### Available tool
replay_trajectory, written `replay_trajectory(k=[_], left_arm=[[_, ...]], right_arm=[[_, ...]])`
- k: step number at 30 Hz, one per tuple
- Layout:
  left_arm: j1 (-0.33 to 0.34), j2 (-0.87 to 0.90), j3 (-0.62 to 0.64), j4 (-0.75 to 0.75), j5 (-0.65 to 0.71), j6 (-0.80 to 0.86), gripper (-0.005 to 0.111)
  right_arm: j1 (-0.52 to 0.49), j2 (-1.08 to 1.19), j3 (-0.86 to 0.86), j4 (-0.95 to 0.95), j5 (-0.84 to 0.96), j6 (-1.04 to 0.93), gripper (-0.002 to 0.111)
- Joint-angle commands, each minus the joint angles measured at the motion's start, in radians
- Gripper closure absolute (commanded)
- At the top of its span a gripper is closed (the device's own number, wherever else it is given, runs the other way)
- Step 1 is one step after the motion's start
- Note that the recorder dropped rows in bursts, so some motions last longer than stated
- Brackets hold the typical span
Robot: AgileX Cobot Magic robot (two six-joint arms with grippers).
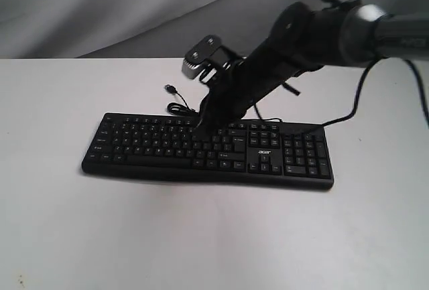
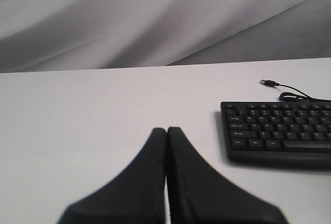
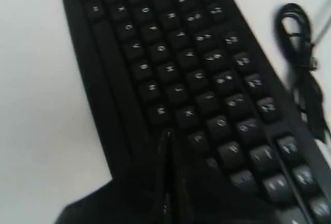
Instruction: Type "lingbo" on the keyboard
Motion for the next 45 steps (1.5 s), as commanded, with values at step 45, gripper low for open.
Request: replay_trajectory(k=[45], left_arm=[[-0.005, -0.004, 0.005, -0.004, -0.006, -0.002, 0.106]], right_arm=[[0.071, 0.165, -0.116, -0.317, -0.106, 0.198, 0.108]])
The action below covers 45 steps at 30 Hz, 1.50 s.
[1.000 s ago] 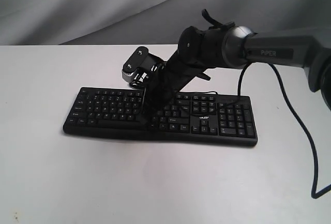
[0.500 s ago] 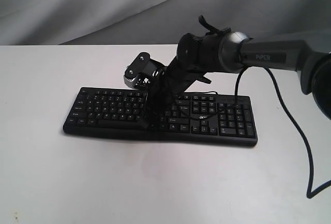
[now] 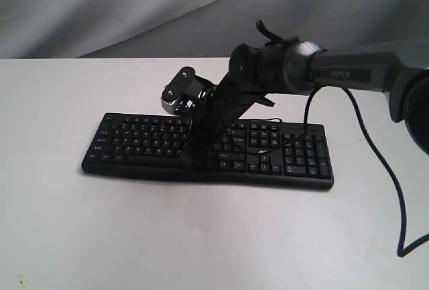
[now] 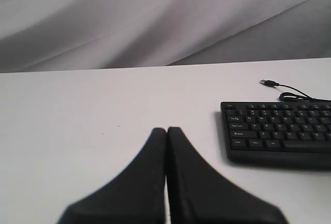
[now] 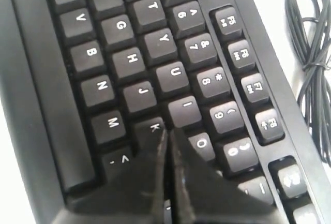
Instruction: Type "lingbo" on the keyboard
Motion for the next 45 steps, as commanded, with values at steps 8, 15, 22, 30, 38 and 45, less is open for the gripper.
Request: replay_trajectory(k=[8, 15, 22, 30, 38, 45], left_arm=[[-0.005, -0.004, 0.005, -0.004, -0.006, -0.002, 0.106], [-0.005, -0.004, 0.005, -0.004, -0.006, -0.002, 0.106], [-0.005, -0.004, 0.005, -0.004, -0.006, -0.002, 0.106], [-0.005, -0.004, 0.005, -0.004, -0.006, -0.002, 0.106], [-0.005, -0.004, 0.005, -0.004, -0.006, -0.002, 0.106], [-0.005, -0.004, 0.005, -0.004, -0.006, -0.002, 0.106]], right_arm=[[-0.004, 0.005, -0.005, -0.041, 0.01, 0.031, 0.108], [-0.002, -0.037, -0.005, -0.04, -0.011, 0.031, 0.108], [-0.001, -0.051, -0.006, 0.0, -0.068, 0.023, 0.108], [0.001, -0.031, -0.006, 0.131, -0.123, -0.075, 0.108], [0.003, 0.002, -0.006, 0.179, -0.146, -0.092, 0.108], [0.003, 0.002, -0.006, 0.181, -0.144, -0.092, 0.108]])
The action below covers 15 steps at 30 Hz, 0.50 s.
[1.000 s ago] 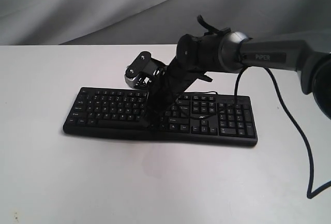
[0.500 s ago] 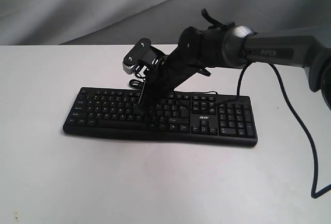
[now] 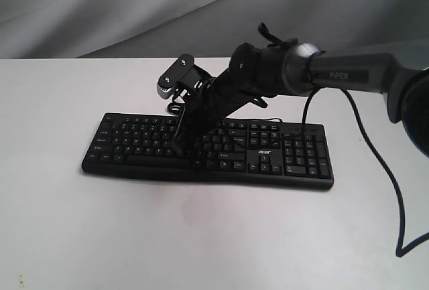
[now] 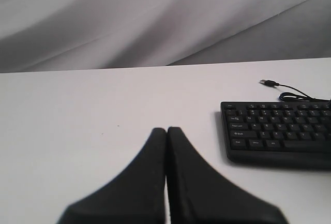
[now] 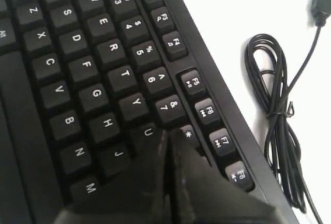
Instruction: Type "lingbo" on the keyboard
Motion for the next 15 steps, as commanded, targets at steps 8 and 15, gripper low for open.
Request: replay_trajectory(k=[8, 15], left_arm=[[-0.005, -0.004, 0.005, -0.004, -0.006, -0.002, 0.106], [-0.005, -0.004, 0.005, -0.004, -0.006, -0.002, 0.106]], right_arm=[[0.003, -0.004, -0.006, 0.01, 0.015, -0.005, 0.108], [0.003, -0.004, -0.006, 0.006, 0.015, -0.005, 0.108]])
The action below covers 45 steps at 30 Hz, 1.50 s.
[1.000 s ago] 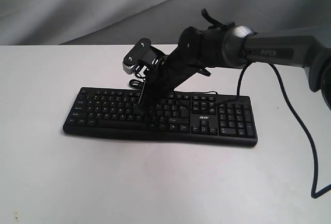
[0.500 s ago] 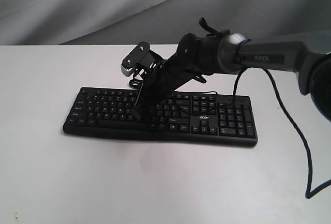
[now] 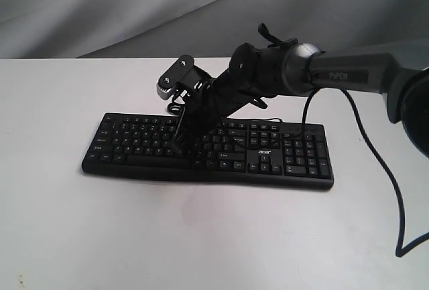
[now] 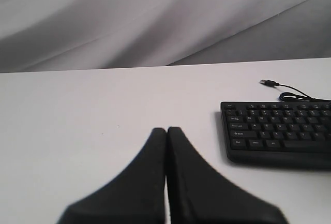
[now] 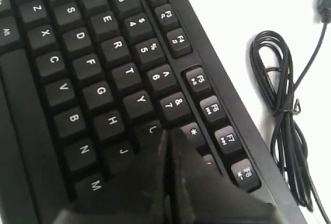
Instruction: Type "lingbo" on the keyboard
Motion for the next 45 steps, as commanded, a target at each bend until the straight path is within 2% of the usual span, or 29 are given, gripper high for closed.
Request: replay_trajectory(k=[1, 9, 18, 45], left_arm=[[-0.005, -0.004, 0.005, -0.004, -0.006, -0.002, 0.106], [0.001, -0.004, 0.005, -0.004, -0.006, -0.002, 0.106], [0.001, -0.004, 0.005, -0.004, -0.006, -0.002, 0.106], [0.001, -0.004, 0.005, -0.004, -0.006, -0.002, 0.106]], right_arm=[[0.003, 0.002, -0.006, -0.004, 0.007, -0.005, 0.108], [0.003, -0.023, -0.006, -0.009, 0.007, -0.014, 0.108], [0.058, -0.041, -0.006, -0.002, 0.061, -0.029, 0.108], [0.063, -0.007, -0.006, 0.004, 0.058, -0.059, 0.108]])
